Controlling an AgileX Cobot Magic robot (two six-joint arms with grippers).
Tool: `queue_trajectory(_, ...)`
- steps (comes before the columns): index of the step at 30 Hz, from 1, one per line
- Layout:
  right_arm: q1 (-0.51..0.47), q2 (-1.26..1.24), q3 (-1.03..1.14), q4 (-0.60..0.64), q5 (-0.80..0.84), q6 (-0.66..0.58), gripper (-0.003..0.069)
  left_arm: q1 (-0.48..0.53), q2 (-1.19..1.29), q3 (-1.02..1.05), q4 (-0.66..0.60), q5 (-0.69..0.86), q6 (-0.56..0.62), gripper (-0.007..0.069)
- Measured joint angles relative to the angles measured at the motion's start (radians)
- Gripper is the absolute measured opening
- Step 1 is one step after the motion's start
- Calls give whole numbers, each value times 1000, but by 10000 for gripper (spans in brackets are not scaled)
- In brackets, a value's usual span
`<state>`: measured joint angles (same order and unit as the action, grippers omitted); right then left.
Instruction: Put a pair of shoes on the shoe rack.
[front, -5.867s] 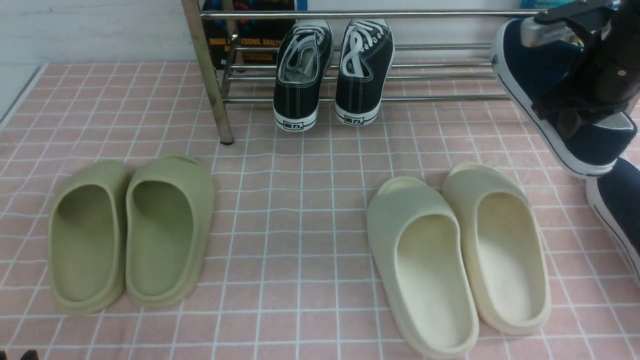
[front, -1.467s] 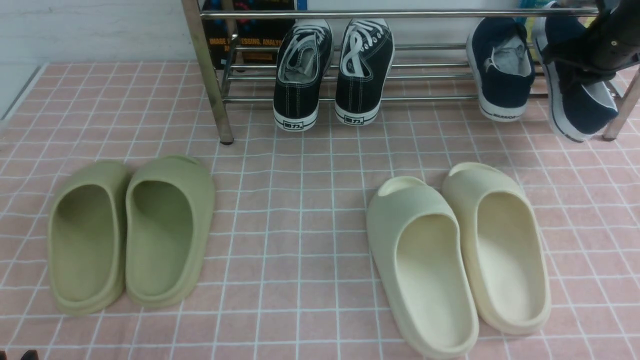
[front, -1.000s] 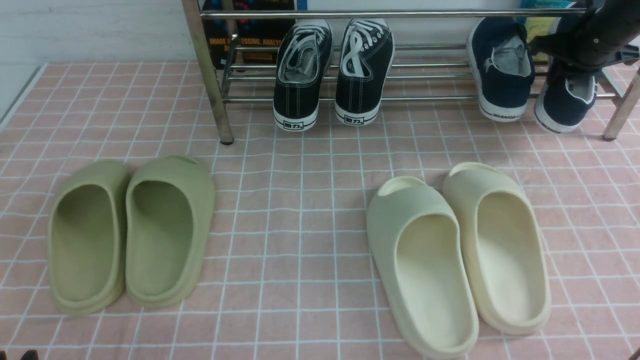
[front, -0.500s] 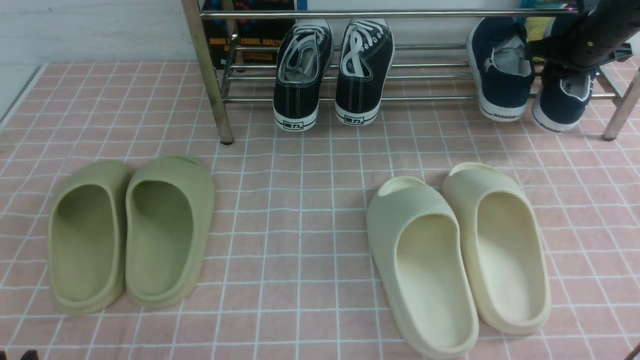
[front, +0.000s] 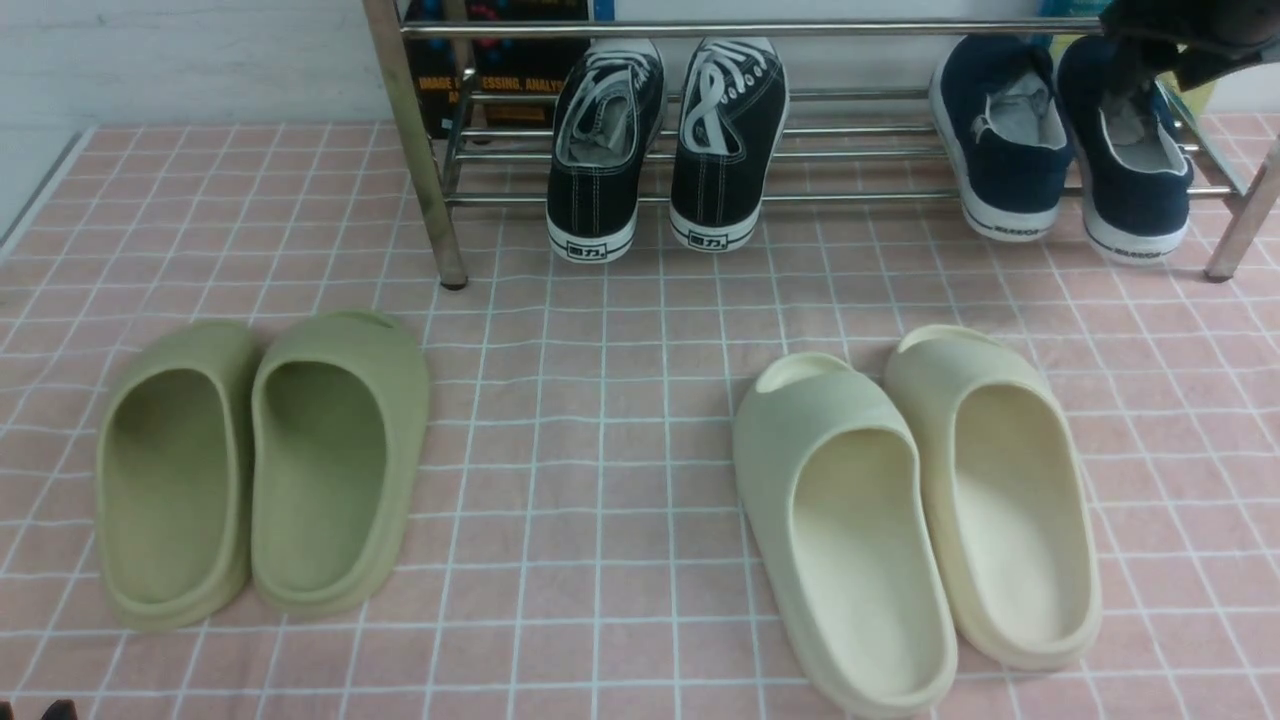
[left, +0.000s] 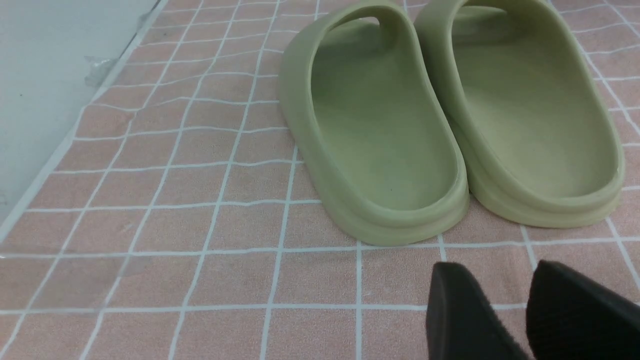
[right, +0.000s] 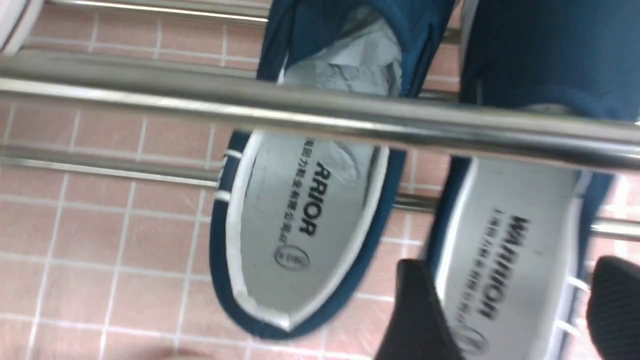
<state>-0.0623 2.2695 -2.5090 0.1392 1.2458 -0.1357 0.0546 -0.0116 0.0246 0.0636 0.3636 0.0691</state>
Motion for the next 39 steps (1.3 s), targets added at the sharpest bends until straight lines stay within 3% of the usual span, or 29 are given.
queue_trajectory(3,0,-56,70,-25,1,-1,442,0,0,0,0,0,0,239)
queue_trajectory(5,0,-125,182,-34,2,-1,397,0,0,0,0,0,0,239)
queue_trajectory(12,0,-489,670,12,-2,-32,138,0,0,0,0,0,0,239)
queue_trajectory(18,0,-865,1053,120,-96,-106,-9,0,0,0,1,0,0,239)
queue_trajectory(29,0,-1590,1558,252,-456,-136,-19,0,0,0,1,0,0,239)
queue_trajectory(39,0,-1915,1668,213,-507,-140,-15,0,0,0,1,0,0,239)
